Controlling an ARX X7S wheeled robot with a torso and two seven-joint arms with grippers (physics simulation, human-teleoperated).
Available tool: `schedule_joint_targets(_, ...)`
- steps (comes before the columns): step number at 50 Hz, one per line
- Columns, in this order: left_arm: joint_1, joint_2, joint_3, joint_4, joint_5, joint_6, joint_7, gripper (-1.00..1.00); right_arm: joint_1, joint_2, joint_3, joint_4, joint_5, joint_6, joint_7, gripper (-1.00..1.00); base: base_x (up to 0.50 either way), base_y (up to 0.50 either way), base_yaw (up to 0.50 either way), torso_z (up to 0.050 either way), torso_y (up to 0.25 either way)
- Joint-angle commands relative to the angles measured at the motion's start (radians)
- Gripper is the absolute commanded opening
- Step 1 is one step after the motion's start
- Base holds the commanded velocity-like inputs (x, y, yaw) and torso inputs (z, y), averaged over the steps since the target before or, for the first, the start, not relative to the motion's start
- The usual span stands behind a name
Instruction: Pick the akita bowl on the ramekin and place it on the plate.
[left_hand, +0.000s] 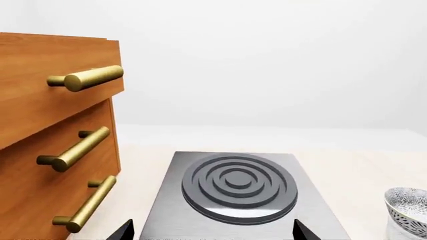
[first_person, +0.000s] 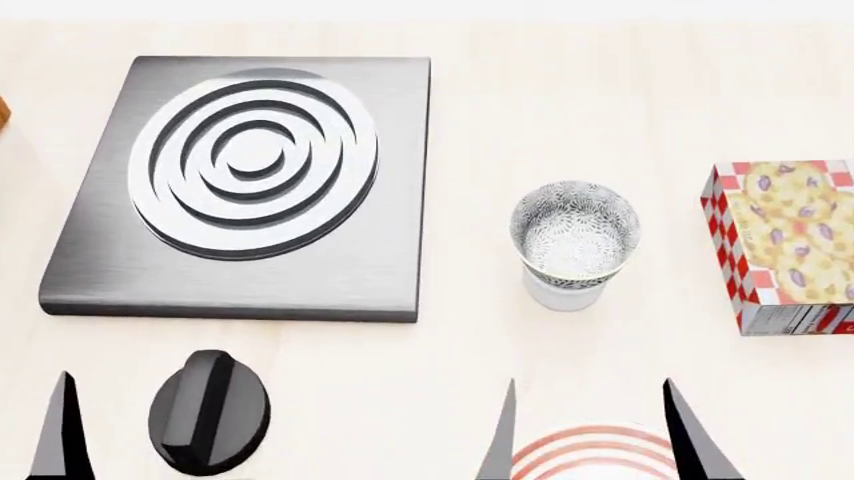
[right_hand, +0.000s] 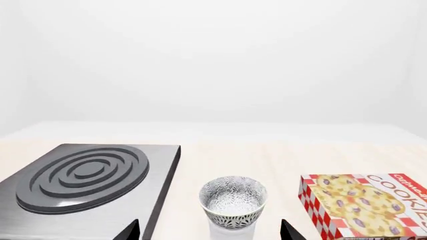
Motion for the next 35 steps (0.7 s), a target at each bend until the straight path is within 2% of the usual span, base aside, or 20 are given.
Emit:
schedule_joint_targets(1,0.002,-0.005,0.001,0.001,-0.010,0.000,-0.011,1.00,-0.006,0.007,-0.003,-0.002,0.004,-0.022,0.003,1.00,0.00,0.00,0.00,0.000,0.000)
schedule_joint_targets(12,-0.005,-0.012,0.002,-0.003,-0.021,-0.012,-0.019,1.00,0.012,0.000,0.005,-0.020,0.048,0.000,0.007,1.00,0.00,0.00,0.00,0.000,0.000)
schedule_joint_targets(14,-0.007,-0.013,0.003,-0.003,-0.024,-0.015,-0.020,1.00,0.009,-0.006,0.002,0.001,0.000,-0.078,0.019,1.00,0.00,0.00,0.00,0.000,0.000)
schedule_joint_targets(17,-0.010,-0.015,0.009,-0.007,-0.022,-0.016,-0.022,1.00,0.025,0.010,-0.011,0.019,-0.053,-0.096,0.028,1.00,0.00,0.00,0.00,0.000,0.000)
schedule_joint_targets(18,-0.011,-0.016,0.015,-0.011,-0.019,-0.016,-0.022,1.00,0.050,0.025,0.019,-0.014,0.082,0.029,-0.010,1.00,0.00,0.00,0.00,0.000,0.000)
schedule_joint_targets(21,-0.012,-0.017,0.023,-0.020,-0.017,-0.017,-0.023,1.00,0.097,0.070,0.013,-0.059,0.091,0.063,-0.042,1.00,0.00,0.00,0.00,0.000,0.000)
schedule_joint_targets(22,-0.014,-0.018,0.025,-0.022,-0.016,-0.019,-0.024,1.00,0.106,0.090,0.009,-0.059,0.096,0.013,-0.082,1.00,0.00,0.00,0.00,0.000,0.000)
schedule_joint_targets(27,-0.018,-0.020,0.025,-0.024,-0.021,-0.029,-0.030,1.00,0.231,0.125,0.044,-0.089,0.160,0.160,-0.078,1.00,0.00,0.00,0.00,0.000,0.000)
schedule_joint_targets(32,-0.020,-0.022,0.035,-0.033,-0.017,-0.030,-0.033,1.00,0.348,0.204,-0.002,-0.075,0.184,0.263,-0.144,1.00,0.00,0.00,0.00,0.000,0.000)
schedule_joint_targets(35,-0.019,-0.025,0.028,-0.030,-0.025,-0.036,-0.035,1.00,0.473,0.236,-0.020,-0.034,0.203,0.362,-0.166,1.00,0.00,0.00,0.00,0.000,0.000)
